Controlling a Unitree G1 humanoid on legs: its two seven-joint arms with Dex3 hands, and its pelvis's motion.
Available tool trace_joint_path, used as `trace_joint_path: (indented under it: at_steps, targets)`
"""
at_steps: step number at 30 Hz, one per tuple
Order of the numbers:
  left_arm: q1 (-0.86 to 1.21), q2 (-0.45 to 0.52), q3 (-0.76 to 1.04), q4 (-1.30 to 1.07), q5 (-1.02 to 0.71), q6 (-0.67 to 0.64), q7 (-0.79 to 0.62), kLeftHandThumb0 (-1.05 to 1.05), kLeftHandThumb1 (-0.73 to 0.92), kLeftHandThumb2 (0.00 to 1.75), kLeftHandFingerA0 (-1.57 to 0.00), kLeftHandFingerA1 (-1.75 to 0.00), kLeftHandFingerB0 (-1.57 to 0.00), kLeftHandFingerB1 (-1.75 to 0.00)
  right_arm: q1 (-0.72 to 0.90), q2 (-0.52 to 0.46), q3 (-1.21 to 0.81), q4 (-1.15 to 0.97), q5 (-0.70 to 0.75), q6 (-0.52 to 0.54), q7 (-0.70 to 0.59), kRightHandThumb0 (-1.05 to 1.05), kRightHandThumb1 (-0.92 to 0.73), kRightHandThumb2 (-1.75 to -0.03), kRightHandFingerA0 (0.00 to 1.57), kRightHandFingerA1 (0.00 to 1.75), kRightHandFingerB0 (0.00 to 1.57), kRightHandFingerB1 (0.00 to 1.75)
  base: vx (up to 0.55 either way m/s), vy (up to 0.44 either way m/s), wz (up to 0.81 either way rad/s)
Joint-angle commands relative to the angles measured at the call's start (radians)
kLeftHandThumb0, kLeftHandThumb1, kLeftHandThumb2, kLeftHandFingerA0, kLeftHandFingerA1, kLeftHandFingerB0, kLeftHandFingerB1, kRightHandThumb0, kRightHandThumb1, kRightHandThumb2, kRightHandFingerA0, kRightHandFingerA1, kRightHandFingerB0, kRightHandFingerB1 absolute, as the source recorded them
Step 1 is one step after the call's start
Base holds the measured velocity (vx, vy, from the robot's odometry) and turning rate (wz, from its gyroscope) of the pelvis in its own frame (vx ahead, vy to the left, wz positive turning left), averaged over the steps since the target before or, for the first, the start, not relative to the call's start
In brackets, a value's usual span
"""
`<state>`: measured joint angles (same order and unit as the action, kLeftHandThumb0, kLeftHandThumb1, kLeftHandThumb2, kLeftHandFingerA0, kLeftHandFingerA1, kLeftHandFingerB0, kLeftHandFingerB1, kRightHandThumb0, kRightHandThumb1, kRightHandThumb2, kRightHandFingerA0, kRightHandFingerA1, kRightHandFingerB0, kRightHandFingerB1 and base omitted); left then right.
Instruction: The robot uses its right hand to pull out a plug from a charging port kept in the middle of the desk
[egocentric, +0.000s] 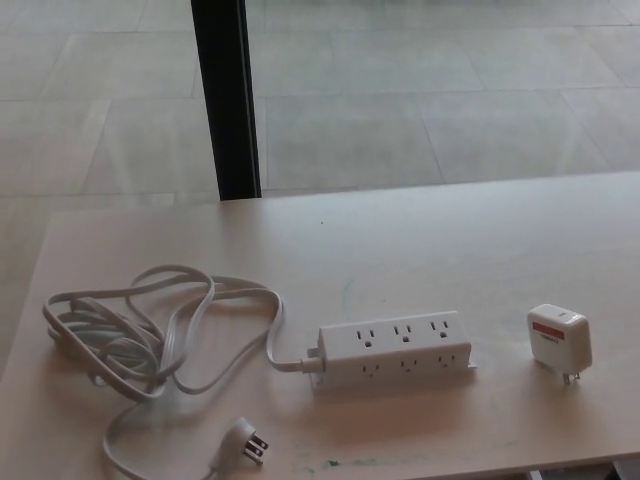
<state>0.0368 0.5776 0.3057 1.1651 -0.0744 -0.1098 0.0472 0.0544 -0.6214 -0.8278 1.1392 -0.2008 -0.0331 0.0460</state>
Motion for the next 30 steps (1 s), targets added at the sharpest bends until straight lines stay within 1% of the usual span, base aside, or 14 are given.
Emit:
trace_joint_path:
  at_steps: [1, 4, 8, 14, 15, 20, 23, 24, 25, 26, 27, 28, 29, 30]
  targets:
    - [0.005, 0.053, -0.086, -0.042, 0.083, 0.008, -0.040, -0.43, 0.57, 0.57, -0.73, -0.98, -0.62, -0.49, -0.008, -0.042, 0.035, 0.032, 0.095, 0.031, -0.079, -0.70, -0.09, -0.81, 1.20, 0.98, 0.84, 0.83, 0.00, 0.000, 0.00]
    - [0.014, 0.077, -0.115, -0.072, 0.084, -0.005, -0.055, -0.45, 0.55, 0.56, -0.72, -1.00, -0.62, -0.50, -0.024, -0.032, 0.051, 0.040, 0.119, 0.025, -0.147, -0.66, -0.14, -0.75, 1.07, 0.89, 0.91, 0.83, 0.00, 0.000, 0.00]
    - [-0.006, 0.059, -0.093, -0.061, 0.053, 0.024, -0.020, -0.41, 0.56, 0.57, -0.81, -0.94, -0.68, -0.52, -0.008, -0.023, 0.075, 0.044, 0.147, -0.008, -0.162, -0.65, -0.03, -0.85, 0.93, 0.92, 0.91, 0.91, 0.00, 0.000, 0.00]
    - [0.033, -0.038, -0.099, -0.055, 0.064, 0.013, 0.036, -0.50, 0.56, 0.57, -0.85, -0.91, -0.68, -0.60, 0.013, 0.004, 0.107, 0.050, 0.199, -0.103, -0.149, -0.70, -0.05, -0.83, 0.95, 0.91, 0.89, 0.87, 0.00, 0.000, 0.00]
    - [0.033, -0.042, -0.091, -0.055, 0.058, 0.008, 0.041, -0.51, 0.58, 0.57, -0.84, -0.96, -0.67, -0.61, 0.013, 0.007, 0.107, 0.048, 0.209, -0.118, -0.140, -0.65, -0.17, -0.74, 0.94, 0.91, 0.84, 0.84, 0.00, 0.000, 0.00]
    - [0.048, -0.040, -0.048, -0.024, 0.032, -0.010, 0.036, -0.54, 0.61, 0.58, -0.80, -0.88, -0.66, -0.57, 0.034, 0.019, 0.129, 0.030, 0.241, -0.160, -0.093, -0.72, -0.20, -0.66, 0.99, 0.88, 0.83, 0.79, 0.00, 0.000, 0.00]
    - [0.053, -0.042, -0.030, -0.009, 0.031, -0.013, 0.033, -0.53, 0.60, 0.58, -0.82, -0.99, -0.69, -0.63, 0.043, 0.024, 0.105, 0.021, 0.297, -0.159, -0.056, -0.70, -0.21, -0.68, 0.99, 0.90, 0.78, 0.80, 0.00, 0.000, 0.00]
    - [0.053, -0.045, -0.021, 0.003, 0.027, -0.015, 0.039, -0.52, 0.59, 0.58, -0.84, -1.03, -0.66, -0.54, 0.046, 0.024, 0.110, 0.020, 0.298, -0.167, -0.052, -0.73, -0.14, -0.82, 0.98, 0.92, 0.77, 0.81, 0.00, 0.000, 0.00]
    - [0.054, -0.052, -0.003, 0.017, 0.013, -0.019, 0.044, -0.52, 0.60, 0.58, -0.79, -0.89, -0.65, -0.54, 0.053, 0.024, 0.118, 0.020, 0.296, -0.181, -0.046, -0.74, -0.21, -0.67, 0.99, 0.91, 0.79, 0.80, 0.00, 0.000, 0.00]
    - [0.058, -0.057, 0.010, 0.017, 0.005, -0.029, 0.038, -0.52, 0.60, 0.58, -0.80, -0.85, -0.65, -0.50, 0.054, 0.023, 0.139, 0.020, 0.282, -0.187, -0.061, -0.75, -0.14, -0.79, 1.09, 0.99, 0.79, 0.81, 0.00, 0.000, 0.00]
    - [0.055, -0.060, 0.012, 0.022, 0.012, -0.035, 0.040, -0.53, 0.60, 0.58, -0.82, -0.93, -0.66, -0.50, 0.046, 0.018, 0.155, 0.030, 0.276, -0.179, -0.070, -0.73, -0.22, -0.64, 1.18, 1.30, 0.76, 0.80, 0.00, 0.000, 0.00]
    - [0.054, -0.063, 0.016, 0.023, 0.010, -0.044, 0.035, -0.54, 0.60, 0.58, -0.82, -1.00, -0.71, -0.55, 0.043, 0.019, 0.156, 0.030, 0.284, -0.182, -0.063, -0.74, -0.13, -0.77, 1.34, 1.33, 0.72, 0.81, 0.00, 0.000, 0.00]
    - [0.057, -0.079, 0.045, 0.011, -0.024, -0.064, 0.002, -0.53, 0.57, 0.57, -0.82, -0.82, -0.69, -0.49, 0.034, 0.021, 0.150, 0.033, 0.309, -0.186, -0.040, -0.70, -0.20, -0.64, 1.30, 1.43, 0.71, 0.81, 0.00, 0.000, 0.00]
    - [0.057, -0.081, 0.050, 0.010, -0.027, -0.067, -0.002, -0.53, 0.57, 0.57, -0.82, -0.82, -0.69, -0.49, 0.034, 0.021, 0.152, 0.034, 0.314, -0.187, -0.038, -0.70, -0.20, -0.64, 1.30, 1.43, 0.71, 0.81, 0.00, 0.000, 0.00]
